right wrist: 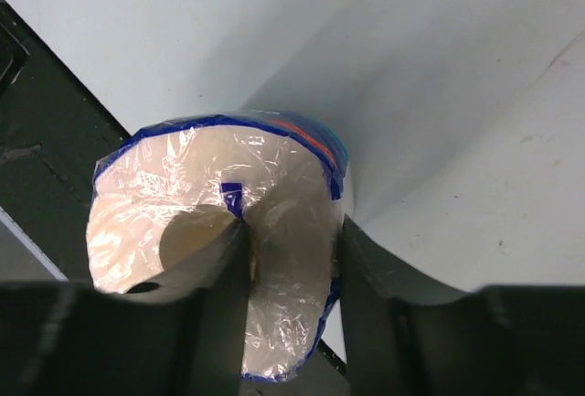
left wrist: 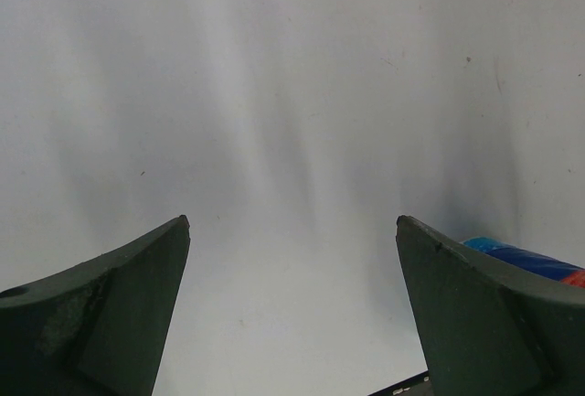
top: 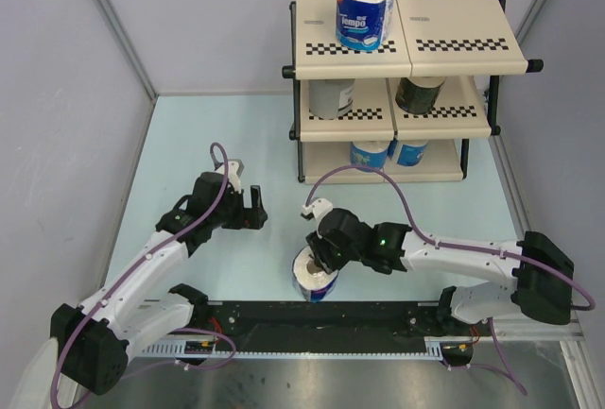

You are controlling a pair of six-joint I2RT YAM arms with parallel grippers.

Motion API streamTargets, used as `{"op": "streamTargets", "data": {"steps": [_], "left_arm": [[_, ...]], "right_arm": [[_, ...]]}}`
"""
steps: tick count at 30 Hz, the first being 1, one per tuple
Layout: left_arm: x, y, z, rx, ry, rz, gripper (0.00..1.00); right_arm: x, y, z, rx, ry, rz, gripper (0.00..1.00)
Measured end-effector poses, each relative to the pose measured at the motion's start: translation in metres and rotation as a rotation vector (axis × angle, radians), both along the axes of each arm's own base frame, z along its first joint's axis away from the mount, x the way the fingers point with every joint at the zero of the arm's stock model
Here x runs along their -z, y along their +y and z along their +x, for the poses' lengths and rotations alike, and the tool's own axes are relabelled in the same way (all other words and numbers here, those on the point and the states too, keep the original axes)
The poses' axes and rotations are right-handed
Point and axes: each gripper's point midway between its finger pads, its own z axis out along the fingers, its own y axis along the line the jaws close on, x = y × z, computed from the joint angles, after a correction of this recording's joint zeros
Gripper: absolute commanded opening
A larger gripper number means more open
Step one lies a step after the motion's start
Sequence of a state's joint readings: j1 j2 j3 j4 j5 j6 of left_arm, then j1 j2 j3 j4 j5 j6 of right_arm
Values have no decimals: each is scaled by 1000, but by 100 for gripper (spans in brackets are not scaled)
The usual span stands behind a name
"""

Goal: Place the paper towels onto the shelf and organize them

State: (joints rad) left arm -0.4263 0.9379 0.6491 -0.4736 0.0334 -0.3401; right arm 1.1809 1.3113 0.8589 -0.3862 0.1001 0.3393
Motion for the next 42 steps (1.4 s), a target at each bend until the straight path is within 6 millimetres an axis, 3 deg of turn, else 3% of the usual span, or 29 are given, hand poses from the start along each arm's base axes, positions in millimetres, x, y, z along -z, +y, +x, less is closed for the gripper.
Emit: {"op": "streamTargets", "data": {"steps": [8, 11, 13, 16, 19, 21, 24, 28, 33, 36, 42], "left_arm": [[0, 0, 0, 0, 0, 0, 100], [-1, -1, 0, 3, -2, -1, 100], [-1, -1, -1, 5, -4, -1, 100], [-1, -2, -1, 7, -3, -1, 100], [-1, -3, -1, 10, -3, -1, 100], [-1, -3, -2, 11, -4, 0, 100], [-1, -3, -2, 14, -4, 0, 100], [-1, -4, -2, 16, -4, 0, 100], [-1, -4, -3, 18, -5, 0, 100], [-1, -4, -3, 18, -5, 0, 100], [-1, -5, -3, 20, -5, 1, 100]], "right_arm": [[-2, -10, 8, 45, -30, -25, 26], [-5, -23, 16, 85, -40, -41, 23], [-13, -32, 24, 123, -57, -36, 23], [-42, -50, 43, 205, -106, 2, 21], [-99, -73, 72, 319, -196, 97, 18], [-149, -93, 93, 410, -284, 186, 17], [-234, -138, 121, 574, -436, 314, 15], [-332, -190, 142, 745, -622, 414, 15], [-428, -215, 149, 815, -789, 506, 15], [-466, -221, 152, 826, -861, 540, 15], [-485, -230, 179, 873, -923, 488, 15]]}}
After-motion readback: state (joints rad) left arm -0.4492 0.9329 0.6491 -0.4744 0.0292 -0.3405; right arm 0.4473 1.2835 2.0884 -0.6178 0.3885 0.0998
